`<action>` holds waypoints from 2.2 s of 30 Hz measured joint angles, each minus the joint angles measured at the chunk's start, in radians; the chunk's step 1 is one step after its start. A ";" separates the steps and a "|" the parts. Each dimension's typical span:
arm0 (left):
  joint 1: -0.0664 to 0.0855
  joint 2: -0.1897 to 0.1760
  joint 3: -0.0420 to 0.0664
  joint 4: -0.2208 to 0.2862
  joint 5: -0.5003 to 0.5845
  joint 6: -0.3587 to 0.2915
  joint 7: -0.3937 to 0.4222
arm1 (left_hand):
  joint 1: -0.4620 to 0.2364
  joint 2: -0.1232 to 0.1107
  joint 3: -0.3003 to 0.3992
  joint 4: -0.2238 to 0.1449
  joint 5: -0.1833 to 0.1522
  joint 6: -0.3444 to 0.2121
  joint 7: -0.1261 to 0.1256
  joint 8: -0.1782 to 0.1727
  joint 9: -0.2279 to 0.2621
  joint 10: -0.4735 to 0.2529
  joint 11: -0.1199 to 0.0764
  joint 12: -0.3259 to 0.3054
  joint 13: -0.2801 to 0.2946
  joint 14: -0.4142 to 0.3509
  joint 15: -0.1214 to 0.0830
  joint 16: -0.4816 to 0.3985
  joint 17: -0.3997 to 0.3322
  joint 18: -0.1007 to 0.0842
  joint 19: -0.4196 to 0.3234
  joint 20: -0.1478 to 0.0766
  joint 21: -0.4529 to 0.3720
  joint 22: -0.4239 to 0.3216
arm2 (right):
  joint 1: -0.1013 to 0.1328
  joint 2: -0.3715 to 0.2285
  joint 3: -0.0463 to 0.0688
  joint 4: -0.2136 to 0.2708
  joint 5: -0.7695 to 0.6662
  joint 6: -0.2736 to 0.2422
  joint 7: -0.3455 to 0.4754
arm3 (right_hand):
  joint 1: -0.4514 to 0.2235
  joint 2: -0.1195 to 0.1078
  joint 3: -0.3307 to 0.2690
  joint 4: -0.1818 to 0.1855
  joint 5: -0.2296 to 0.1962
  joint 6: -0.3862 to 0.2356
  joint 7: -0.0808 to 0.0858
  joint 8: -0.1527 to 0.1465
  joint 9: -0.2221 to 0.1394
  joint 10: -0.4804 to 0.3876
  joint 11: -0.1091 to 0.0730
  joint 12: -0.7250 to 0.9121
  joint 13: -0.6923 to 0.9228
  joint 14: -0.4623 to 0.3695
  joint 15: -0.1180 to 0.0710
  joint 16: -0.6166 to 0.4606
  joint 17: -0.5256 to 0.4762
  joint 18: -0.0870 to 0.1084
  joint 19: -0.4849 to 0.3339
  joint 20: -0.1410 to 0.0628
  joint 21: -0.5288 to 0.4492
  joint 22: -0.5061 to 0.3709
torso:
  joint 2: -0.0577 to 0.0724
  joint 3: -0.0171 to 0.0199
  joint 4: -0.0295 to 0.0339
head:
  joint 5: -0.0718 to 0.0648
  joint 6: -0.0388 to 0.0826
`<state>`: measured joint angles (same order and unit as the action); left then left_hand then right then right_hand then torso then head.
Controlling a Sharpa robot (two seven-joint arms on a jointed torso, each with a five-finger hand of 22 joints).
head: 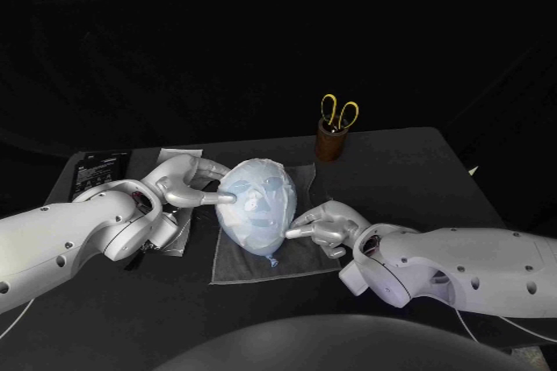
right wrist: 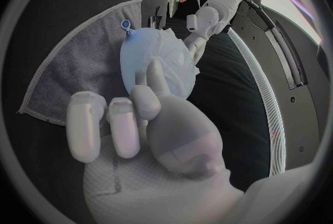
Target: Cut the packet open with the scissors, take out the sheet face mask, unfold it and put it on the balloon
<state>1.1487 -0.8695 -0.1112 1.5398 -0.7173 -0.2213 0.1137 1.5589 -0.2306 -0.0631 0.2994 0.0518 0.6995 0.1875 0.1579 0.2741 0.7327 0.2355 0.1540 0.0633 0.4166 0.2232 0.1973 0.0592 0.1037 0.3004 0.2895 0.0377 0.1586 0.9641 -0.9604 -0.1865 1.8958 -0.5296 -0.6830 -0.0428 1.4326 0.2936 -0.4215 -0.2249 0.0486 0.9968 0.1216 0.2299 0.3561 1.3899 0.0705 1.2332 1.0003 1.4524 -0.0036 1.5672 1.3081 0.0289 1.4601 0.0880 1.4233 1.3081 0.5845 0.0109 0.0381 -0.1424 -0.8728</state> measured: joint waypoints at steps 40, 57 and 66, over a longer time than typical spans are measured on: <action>0.000 0.001 0.000 0.001 0.000 0.000 -0.001 | 0.004 0.004 0.000 0.000 0.000 0.000 0.000 0.000 -0.001 0.006 -0.001 -0.004 0.000 0.000 0.000 -0.005 0.000 -0.004 0.000 0.000 0.000 -0.003 | -0.001 0.003 0.001 -0.010 -0.088 -0.112 -0.048 | 0.048 -0.014 0.175 -0.050 -0.003 0.119 -0.026 0.045 0.001 0.002 0.002 0.001 -0.001 -0.002 -0.002 -0.001 0.000 -0.001 0.004 -0.040 0.015 0.000 | -0.001 0.0011 -0.0013 | -0.005 0.000; 0.000 0.003 0.000 -0.001 0.000 0.000 -0.001 | 0.004 0.004 0.000 0.000 0.000 0.000 0.000 0.000 -0.001 0.006 -0.001 -0.004 -0.001 0.000 0.000 -0.005 0.000 -0.004 0.000 0.000 0.000 -0.003 | -0.001 -0.043 0.001 -0.030 -0.155 -0.116 -0.081 | 0.048 -0.013 0.203 -0.029 -0.002 0.113 -0.031 0.045 0.000 -0.002 -0.002 0.001 -0.002 -0.002 -0.002 0.000 -0.001 -0.001 0.007 -0.043 0.019 -0.001 | -0.001 0.0001 0.0001 | -0.011 0.000; 0.000 0.002 0.000 -0.002 0.001 0.000 -0.001 | 0.004 0.004 0.000 0.000 0.000 0.000 0.000 0.000 -0.001 0.006 -0.001 -0.004 -0.001 0.000 0.000 -0.005 0.000 -0.005 0.000 0.000 0.000 -0.003 | 0.000 -0.044 0.001 -0.045 -0.190 -0.078 -0.112 | 0.048 -0.013 0.206 -0.027 -0.001 0.113 -0.032 0.045 0.000 -0.002 -0.002 0.001 -0.003 -0.002 -0.002 -0.001 0.000 -0.001 0.007 -0.043 0.019 0.000 | 0.000 -0.0003 0.0002 | -0.011 0.000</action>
<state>1.1484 -0.8674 -0.1117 1.5373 -0.7167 -0.2213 0.1130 1.5629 -0.2266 -0.0632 0.2994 0.0516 0.6995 0.1874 0.1579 0.2730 0.7387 0.2342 0.1500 0.0626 0.4166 0.2232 0.1923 0.0588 0.0992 0.3004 0.2895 0.0377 0.1553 0.9636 -1.0046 -0.1853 1.8507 -0.7198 -0.7611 -0.1547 1.4806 0.2804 -0.2154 -0.2515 0.0478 1.1093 0.0900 0.2748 0.3564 1.3878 0.0684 1.2343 0.9978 1.4500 -0.0057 1.5667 1.3081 0.0278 1.4674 0.0446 1.4424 1.3080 0.5842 0.0106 0.0383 -0.1531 -0.8728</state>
